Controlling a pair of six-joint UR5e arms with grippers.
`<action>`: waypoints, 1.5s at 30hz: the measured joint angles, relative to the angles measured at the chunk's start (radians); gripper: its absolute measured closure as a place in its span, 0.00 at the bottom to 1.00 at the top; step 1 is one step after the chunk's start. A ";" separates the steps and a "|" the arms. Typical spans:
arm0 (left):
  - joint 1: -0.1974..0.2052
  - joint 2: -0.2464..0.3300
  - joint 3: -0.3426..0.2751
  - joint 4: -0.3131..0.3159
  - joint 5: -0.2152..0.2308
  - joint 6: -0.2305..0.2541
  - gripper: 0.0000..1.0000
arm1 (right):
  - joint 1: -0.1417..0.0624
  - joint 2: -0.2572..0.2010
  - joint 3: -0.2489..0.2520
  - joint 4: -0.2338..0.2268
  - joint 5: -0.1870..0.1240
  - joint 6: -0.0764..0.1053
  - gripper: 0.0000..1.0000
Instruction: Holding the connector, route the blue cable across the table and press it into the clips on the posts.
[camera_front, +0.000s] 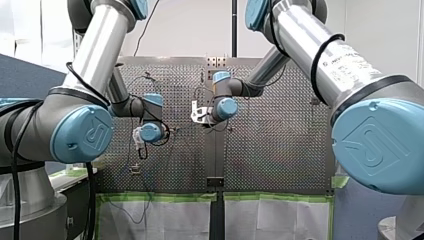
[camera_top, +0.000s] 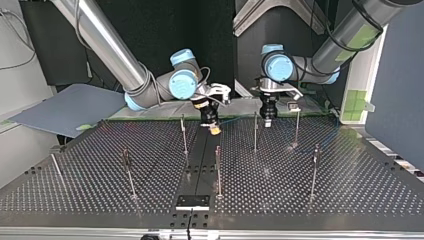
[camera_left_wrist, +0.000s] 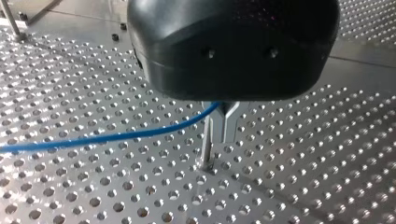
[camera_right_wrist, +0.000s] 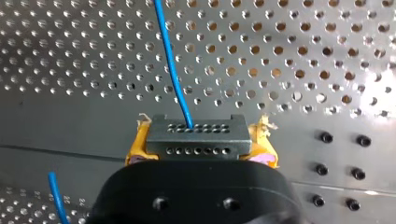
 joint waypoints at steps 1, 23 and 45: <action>0.002 -0.002 0.007 -0.002 0.002 0.000 0.99 | -0.003 0.000 0.000 -0.004 0.000 0.002 1.00; 0.098 -0.004 0.084 -0.089 0.093 0.007 0.26 | -0.040 0.000 -0.001 -0.020 -0.001 0.003 1.00; 0.036 0.052 0.056 -0.268 -0.011 0.086 0.00 | -0.043 0.000 -0.001 -0.017 -0.003 0.000 1.00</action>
